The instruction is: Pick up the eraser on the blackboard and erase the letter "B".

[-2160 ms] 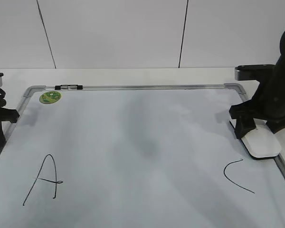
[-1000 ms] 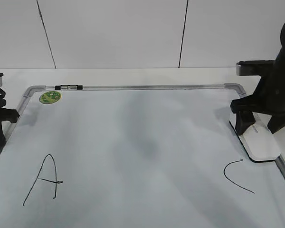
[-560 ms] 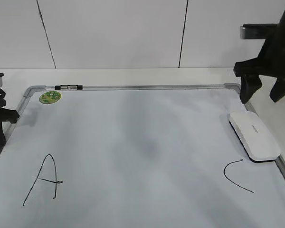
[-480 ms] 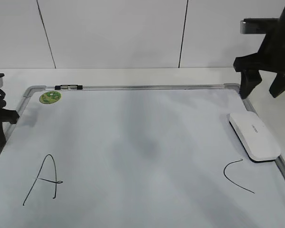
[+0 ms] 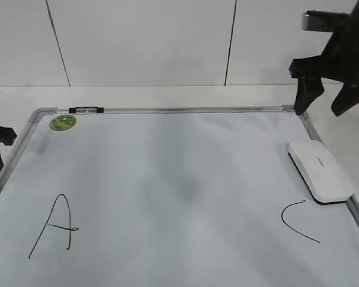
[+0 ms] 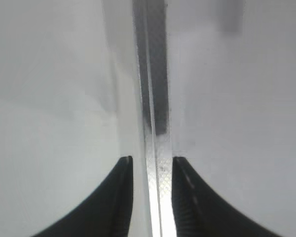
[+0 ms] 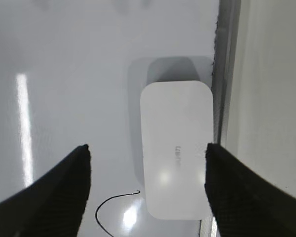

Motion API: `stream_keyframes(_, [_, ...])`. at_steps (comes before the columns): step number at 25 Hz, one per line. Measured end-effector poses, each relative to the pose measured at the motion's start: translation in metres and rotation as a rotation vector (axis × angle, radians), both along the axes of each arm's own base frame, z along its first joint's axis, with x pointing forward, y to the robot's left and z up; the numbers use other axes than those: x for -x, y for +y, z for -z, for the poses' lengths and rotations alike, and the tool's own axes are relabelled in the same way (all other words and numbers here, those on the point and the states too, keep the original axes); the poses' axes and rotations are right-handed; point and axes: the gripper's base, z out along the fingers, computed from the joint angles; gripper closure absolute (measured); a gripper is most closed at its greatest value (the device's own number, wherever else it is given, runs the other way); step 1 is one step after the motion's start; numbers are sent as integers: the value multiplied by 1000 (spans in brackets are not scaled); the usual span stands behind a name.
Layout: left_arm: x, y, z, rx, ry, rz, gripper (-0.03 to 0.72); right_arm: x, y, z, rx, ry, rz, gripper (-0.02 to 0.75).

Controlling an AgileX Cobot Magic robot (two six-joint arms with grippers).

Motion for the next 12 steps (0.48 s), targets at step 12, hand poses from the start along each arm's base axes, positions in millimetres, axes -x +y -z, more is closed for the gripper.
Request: stream_keyframes(12, [38,3,-72,-32,25,34,470,64,-8,-71,-11,-176,-38,186])
